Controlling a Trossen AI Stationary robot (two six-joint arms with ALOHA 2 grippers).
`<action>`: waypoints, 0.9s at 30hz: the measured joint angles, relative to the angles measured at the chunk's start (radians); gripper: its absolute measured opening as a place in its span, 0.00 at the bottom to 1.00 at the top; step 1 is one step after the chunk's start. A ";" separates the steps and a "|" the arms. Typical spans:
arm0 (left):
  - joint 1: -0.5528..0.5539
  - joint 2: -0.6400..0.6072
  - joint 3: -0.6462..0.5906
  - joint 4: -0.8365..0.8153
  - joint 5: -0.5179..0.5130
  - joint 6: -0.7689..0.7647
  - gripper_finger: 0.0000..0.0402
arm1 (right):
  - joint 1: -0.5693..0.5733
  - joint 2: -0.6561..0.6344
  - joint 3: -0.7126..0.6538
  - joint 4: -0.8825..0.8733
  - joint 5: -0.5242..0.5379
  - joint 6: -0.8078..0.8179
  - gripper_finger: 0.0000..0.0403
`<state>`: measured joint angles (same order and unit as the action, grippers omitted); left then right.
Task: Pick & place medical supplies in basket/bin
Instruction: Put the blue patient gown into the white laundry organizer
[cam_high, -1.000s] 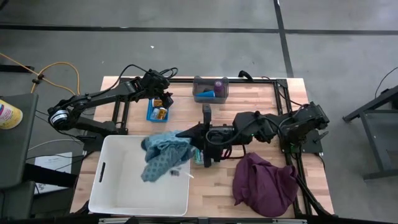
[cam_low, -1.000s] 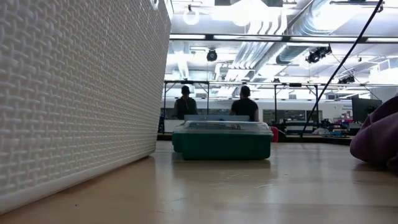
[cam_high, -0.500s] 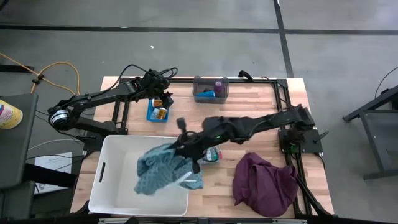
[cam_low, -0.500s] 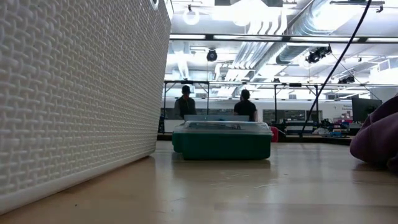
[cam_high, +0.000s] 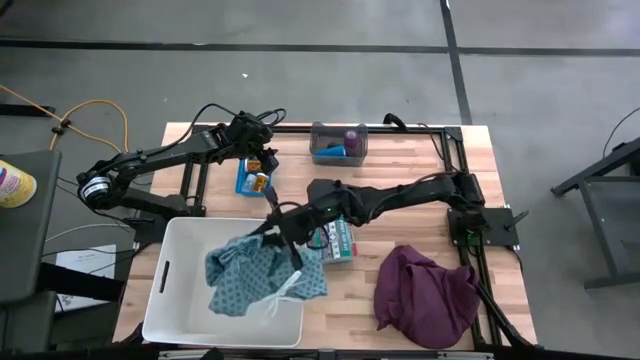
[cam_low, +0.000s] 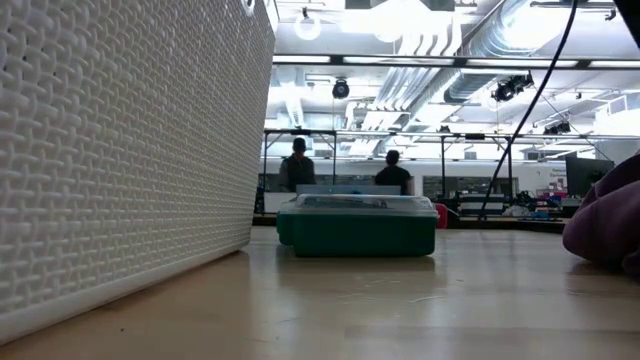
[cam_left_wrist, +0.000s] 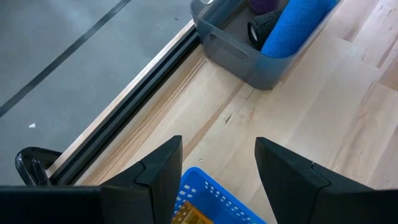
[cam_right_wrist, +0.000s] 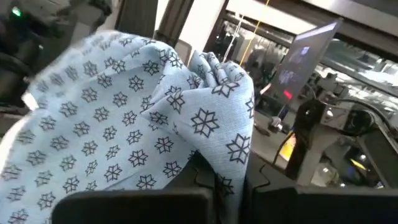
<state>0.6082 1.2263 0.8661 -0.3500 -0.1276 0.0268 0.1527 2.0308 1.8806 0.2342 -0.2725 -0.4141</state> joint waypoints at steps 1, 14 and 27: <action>0.000 0.000 0.000 0.000 0.000 0.000 0.48 | -0.004 0.003 -0.001 0.022 -0.007 0.000 0.01; 0.000 0.000 0.000 0.011 0.000 0.000 0.48 | -0.041 0.023 0.001 0.269 -0.015 0.033 0.01; 0.000 0.000 0.000 0.018 0.000 0.000 0.48 | -0.034 0.023 0.000 -0.241 0.089 0.328 0.02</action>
<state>0.6083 1.2263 0.8661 -0.3321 -0.1276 0.0269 0.1192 2.0540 1.8810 -0.0067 -0.1831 -0.0859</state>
